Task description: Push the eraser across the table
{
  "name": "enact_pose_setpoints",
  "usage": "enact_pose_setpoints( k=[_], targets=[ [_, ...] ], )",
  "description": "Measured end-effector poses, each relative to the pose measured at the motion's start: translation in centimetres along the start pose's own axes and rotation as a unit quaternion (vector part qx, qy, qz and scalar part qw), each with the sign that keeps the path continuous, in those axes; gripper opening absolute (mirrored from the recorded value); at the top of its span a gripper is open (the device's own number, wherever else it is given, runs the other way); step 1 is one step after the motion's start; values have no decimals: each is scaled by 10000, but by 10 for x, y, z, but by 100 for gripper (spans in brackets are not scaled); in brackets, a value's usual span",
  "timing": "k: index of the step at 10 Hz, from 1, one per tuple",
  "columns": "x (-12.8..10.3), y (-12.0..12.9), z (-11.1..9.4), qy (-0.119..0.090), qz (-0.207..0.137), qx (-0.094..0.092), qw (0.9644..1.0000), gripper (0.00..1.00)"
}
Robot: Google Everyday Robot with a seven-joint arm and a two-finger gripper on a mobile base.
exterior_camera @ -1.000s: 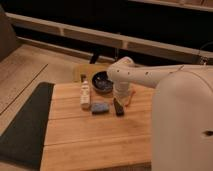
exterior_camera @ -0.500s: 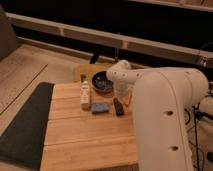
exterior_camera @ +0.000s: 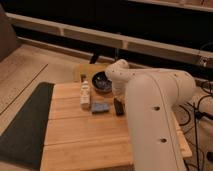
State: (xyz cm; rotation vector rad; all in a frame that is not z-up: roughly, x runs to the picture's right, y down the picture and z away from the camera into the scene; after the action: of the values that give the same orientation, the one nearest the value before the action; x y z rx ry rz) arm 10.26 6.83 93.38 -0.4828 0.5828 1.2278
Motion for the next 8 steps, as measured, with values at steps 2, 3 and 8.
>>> enact_pose_setpoints(
  k=[2, 3, 8],
  targets=[
    [-4, 5, -2, -17, -98, -7, 10000, 0],
    [-4, 9, -1, -14, -150, -19, 9999, 0],
    [-4, 32, 18, 98, -323, -309, 9990, 0]
  ],
)
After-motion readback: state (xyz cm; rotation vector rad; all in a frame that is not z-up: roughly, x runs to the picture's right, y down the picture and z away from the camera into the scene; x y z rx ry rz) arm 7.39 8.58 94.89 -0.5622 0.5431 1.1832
